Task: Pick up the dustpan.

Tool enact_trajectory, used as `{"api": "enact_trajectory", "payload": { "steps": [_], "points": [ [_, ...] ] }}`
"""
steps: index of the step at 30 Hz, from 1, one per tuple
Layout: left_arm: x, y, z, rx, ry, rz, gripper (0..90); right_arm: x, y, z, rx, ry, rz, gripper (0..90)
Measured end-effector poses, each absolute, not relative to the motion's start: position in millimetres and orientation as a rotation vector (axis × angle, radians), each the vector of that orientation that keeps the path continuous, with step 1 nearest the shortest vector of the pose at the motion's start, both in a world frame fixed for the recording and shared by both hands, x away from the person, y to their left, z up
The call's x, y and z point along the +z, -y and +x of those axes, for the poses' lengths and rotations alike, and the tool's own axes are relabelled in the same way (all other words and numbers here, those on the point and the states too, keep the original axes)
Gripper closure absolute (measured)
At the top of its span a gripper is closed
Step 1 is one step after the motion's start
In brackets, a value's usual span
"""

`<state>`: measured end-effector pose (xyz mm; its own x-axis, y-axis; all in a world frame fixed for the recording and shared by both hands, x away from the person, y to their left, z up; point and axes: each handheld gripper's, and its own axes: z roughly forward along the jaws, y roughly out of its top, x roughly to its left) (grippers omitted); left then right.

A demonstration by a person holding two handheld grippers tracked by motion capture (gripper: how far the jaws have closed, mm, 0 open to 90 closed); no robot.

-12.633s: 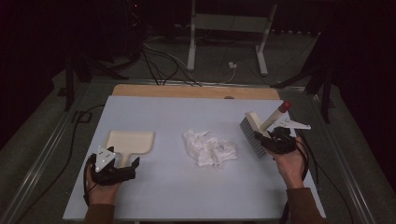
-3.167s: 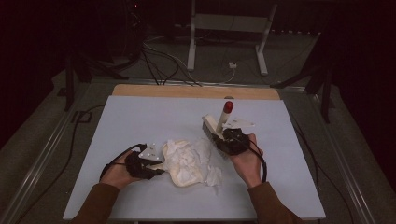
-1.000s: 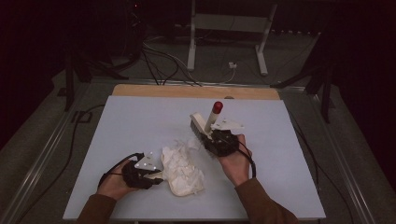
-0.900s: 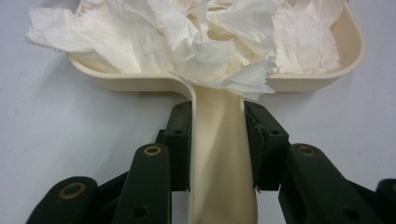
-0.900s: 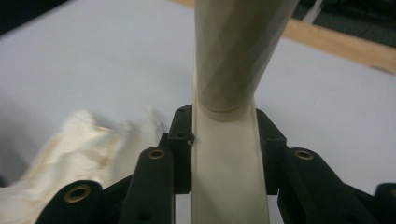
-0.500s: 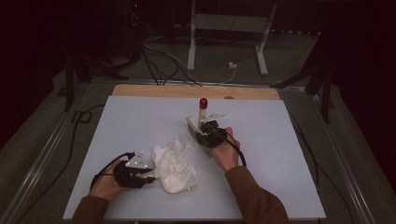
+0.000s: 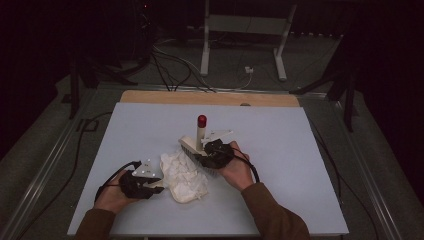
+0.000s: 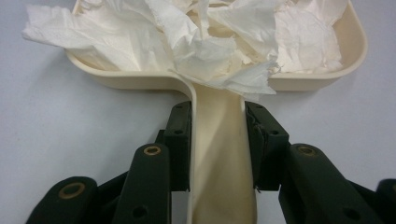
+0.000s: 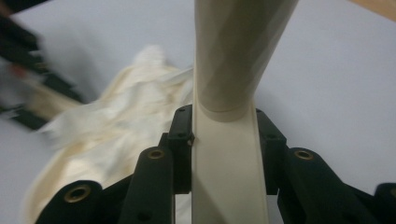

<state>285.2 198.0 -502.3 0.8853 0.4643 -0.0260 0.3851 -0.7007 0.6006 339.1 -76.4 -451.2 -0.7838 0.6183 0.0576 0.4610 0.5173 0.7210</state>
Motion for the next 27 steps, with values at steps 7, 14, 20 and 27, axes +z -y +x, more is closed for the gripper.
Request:
{"api": "enact_trajectory", "payload": {
  "steps": [7,14,20,27],
  "points": [
    [-503.9,-196.8,284.7,0.176,-0.614,2.412,66.7,-436.7,76.8,323.5,1.188,-2.557,0.859,67.0],
    [-506.2,-196.8,284.8,0.17,-0.618,2.404,66.8,-428.8,76.6,313.9,1.192,-2.605,0.864,67.0],
    [-506.8,-196.4,285.5,0.17,-0.618,2.406,66.7,-415.1,83.1,301.7,1.227,-2.585,0.826,67.0],
    [-507.2,-195.5,285.2,0.173,-0.621,2.401,66.8,-406.9,85.5,297.0,1.232,-2.596,0.802,67.0]
  ]
}}
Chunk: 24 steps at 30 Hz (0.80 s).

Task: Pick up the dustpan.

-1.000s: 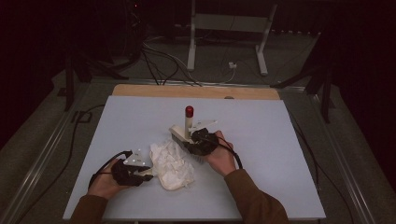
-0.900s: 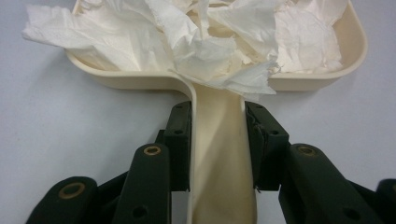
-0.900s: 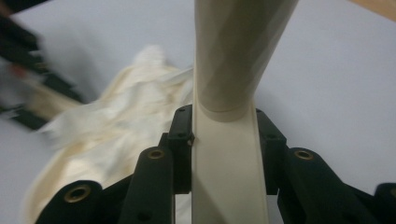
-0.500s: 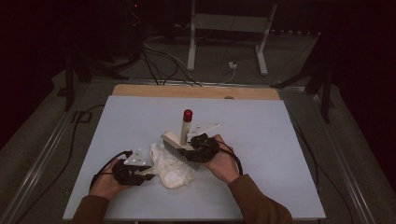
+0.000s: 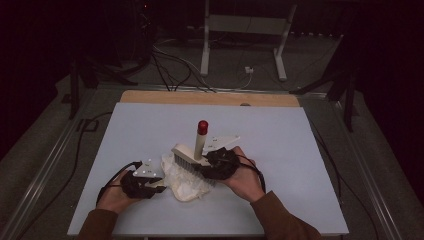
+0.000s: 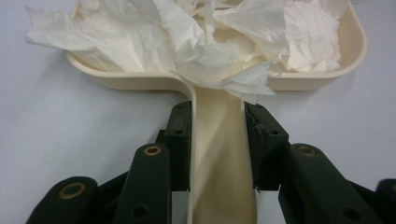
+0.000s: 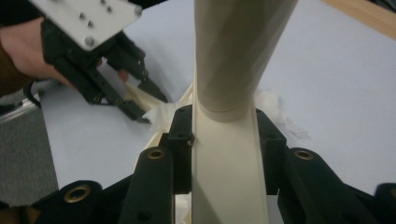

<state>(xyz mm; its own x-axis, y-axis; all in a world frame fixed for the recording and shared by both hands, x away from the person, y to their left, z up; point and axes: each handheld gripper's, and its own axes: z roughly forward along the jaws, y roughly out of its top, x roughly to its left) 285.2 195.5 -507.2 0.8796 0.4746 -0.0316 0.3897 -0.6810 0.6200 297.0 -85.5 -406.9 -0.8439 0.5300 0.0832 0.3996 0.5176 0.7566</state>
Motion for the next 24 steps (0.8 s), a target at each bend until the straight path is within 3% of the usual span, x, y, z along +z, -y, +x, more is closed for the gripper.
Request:
{"api": "enact_trajectory", "payload": {
  "steps": [24],
  "points": [
    [-499.7,-203.4,279.3,0.248,-0.631,2.317,67.2,-401.7,135.5,318.2,1.257,-2.3,1.074,67.0]
  ]
}}
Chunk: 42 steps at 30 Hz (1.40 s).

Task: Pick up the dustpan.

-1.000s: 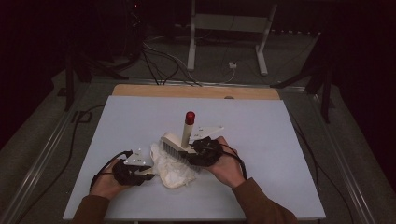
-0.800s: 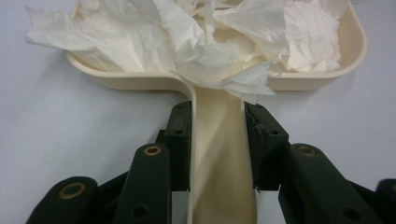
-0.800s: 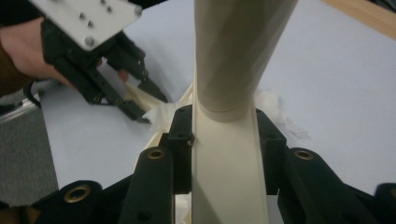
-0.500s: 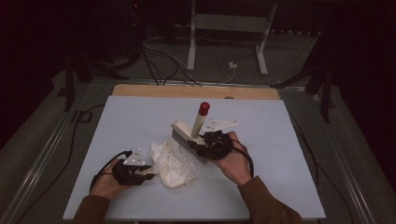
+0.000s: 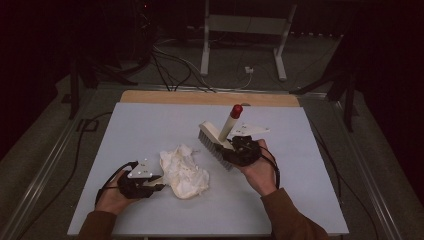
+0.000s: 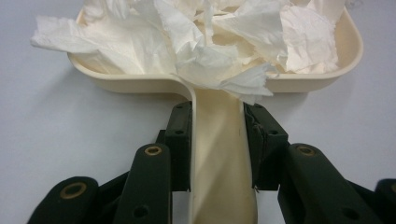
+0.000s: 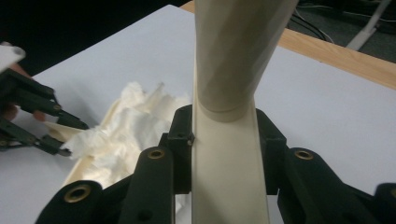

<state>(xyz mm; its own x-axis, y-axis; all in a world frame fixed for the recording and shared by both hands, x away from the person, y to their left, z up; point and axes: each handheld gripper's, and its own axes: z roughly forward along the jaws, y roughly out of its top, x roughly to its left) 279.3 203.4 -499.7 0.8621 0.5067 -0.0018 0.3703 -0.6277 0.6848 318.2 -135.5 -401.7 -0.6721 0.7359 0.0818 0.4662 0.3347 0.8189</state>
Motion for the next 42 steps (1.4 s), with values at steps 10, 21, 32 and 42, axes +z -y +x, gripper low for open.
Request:
{"api": "enact_trajectory", "payload": {
  "steps": [10,21,32,42],
  "points": [
    [-494.1,-211.7,279.9,0.293,-0.687,2.281,67.1,-403.7,143.6,321.6,1.246,-2.273,1.108,67.0],
    [-489.2,-213.1,282.2,0.343,-0.759,2.252,67.1,-405.6,154.0,326.4,1.242,-2.28,1.128,67.0],
    [-487.2,-217.5,285.1,0.388,-0.852,2.217,67.1,-407.4,168.9,330.5,1.23,-2.27,1.154,67.0],
    [-485.7,-222.2,287.0,0.432,-0.934,2.172,67.1,-408.6,180.7,333.4,1.226,-2.266,1.175,67.0]
  ]
}}
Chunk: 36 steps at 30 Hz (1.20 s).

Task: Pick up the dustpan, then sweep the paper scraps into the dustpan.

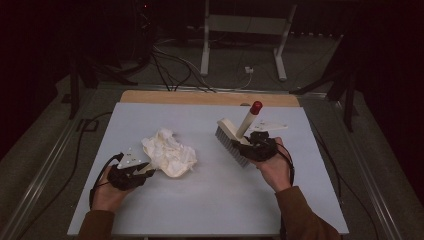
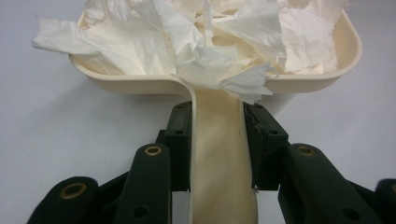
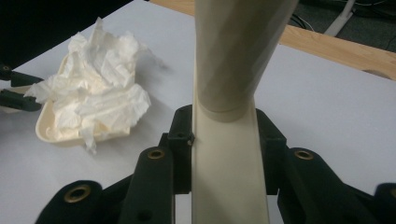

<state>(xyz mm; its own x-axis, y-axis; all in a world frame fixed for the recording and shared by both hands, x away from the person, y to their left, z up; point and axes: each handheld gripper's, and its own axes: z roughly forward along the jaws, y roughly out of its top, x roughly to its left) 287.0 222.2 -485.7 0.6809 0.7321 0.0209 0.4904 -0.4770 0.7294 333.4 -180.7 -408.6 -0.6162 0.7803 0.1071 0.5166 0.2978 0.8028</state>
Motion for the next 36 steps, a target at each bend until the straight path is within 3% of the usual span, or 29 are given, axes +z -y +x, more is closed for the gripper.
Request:
{"api": "enact_trajectory", "payload": {
  "steps": [36],
  "points": [
    [-488.6,-230.1,278.8,0.578,-1.178,2.042,67.0,-408.9,221.3,329.9,1.206,-2.315,1.132,67.0]
  ]
}}
